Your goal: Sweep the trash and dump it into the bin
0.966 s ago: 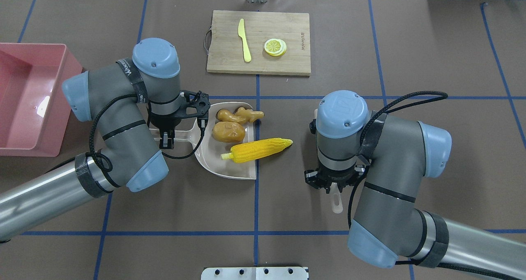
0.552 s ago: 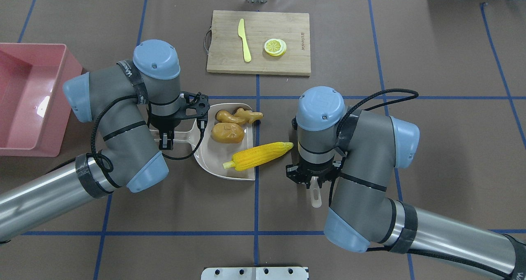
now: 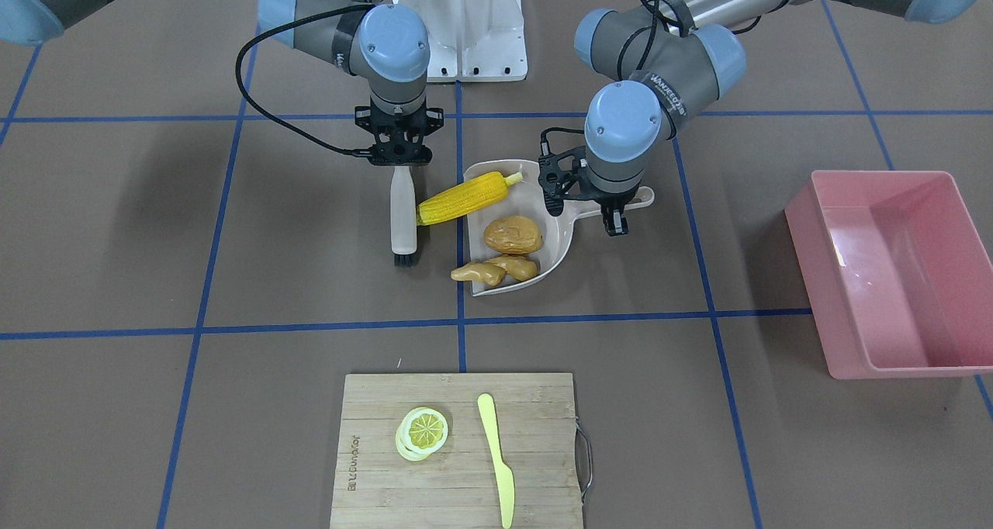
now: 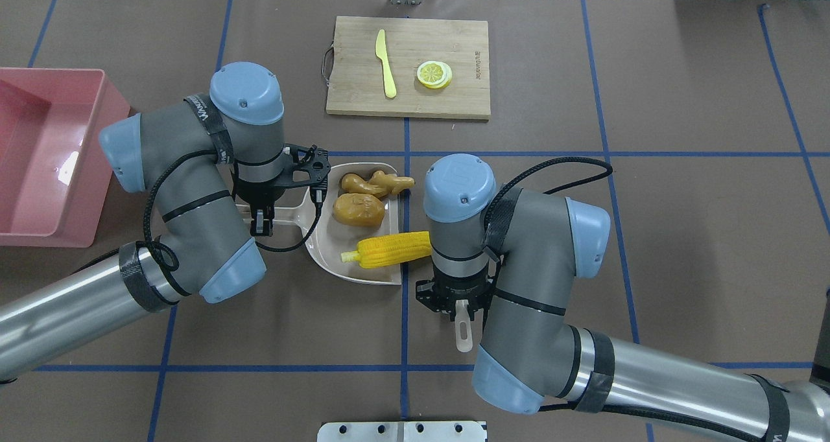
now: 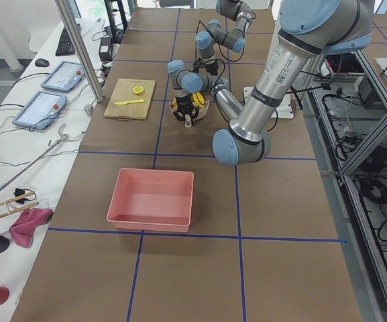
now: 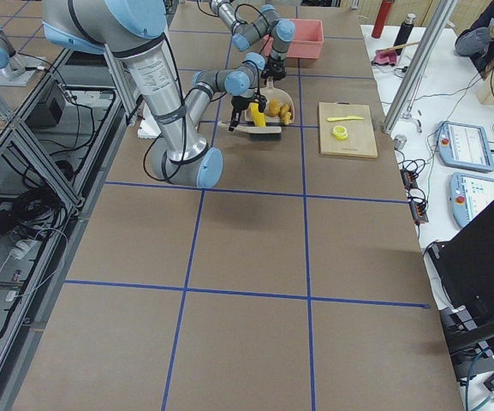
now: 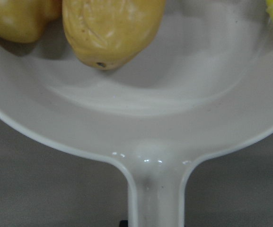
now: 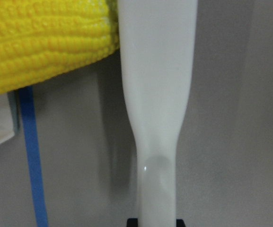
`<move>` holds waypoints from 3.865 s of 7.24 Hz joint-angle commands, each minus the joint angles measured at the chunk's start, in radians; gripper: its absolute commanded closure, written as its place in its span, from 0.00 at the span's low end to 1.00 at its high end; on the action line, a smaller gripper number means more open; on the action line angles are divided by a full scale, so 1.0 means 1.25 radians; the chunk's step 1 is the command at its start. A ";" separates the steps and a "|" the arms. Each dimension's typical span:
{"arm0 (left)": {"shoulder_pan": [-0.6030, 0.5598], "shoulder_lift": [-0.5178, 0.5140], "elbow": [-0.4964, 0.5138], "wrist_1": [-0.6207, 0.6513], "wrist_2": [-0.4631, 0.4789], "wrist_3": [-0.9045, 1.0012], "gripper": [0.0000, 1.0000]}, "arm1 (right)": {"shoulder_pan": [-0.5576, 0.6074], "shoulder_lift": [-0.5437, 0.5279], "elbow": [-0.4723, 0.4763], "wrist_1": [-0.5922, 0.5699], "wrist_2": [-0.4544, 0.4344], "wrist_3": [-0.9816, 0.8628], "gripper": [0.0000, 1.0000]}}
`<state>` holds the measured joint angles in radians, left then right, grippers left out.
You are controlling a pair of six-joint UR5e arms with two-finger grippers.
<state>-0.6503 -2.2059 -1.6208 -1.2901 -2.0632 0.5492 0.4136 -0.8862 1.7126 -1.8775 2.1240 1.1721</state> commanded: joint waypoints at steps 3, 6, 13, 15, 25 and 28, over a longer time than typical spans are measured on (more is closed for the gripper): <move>-0.003 0.002 -0.004 0.001 0.000 0.001 1.00 | -0.014 0.145 -0.125 -0.004 0.019 0.065 1.00; -0.005 0.001 -0.007 -0.001 -0.001 0.000 1.00 | -0.017 0.193 -0.159 -0.004 0.032 0.111 1.00; -0.011 0.029 -0.008 -0.104 0.004 -0.011 1.00 | 0.016 0.180 -0.032 -0.145 0.035 0.130 1.00; -0.012 0.038 -0.010 -0.134 0.009 -0.011 1.00 | 0.064 0.126 0.062 -0.193 0.032 0.119 1.00; -0.016 0.096 -0.043 -0.450 0.029 -0.246 1.00 | 0.317 -0.412 0.325 -0.119 0.030 -0.432 1.00; -0.087 0.169 -0.236 -0.327 0.037 -0.283 1.00 | 0.333 -0.508 0.221 0.105 0.048 -0.425 1.00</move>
<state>-0.7113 -2.0243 -1.8196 -1.7854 -2.0202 0.2060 0.8194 -1.4882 2.0438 -1.8480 2.1708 0.6365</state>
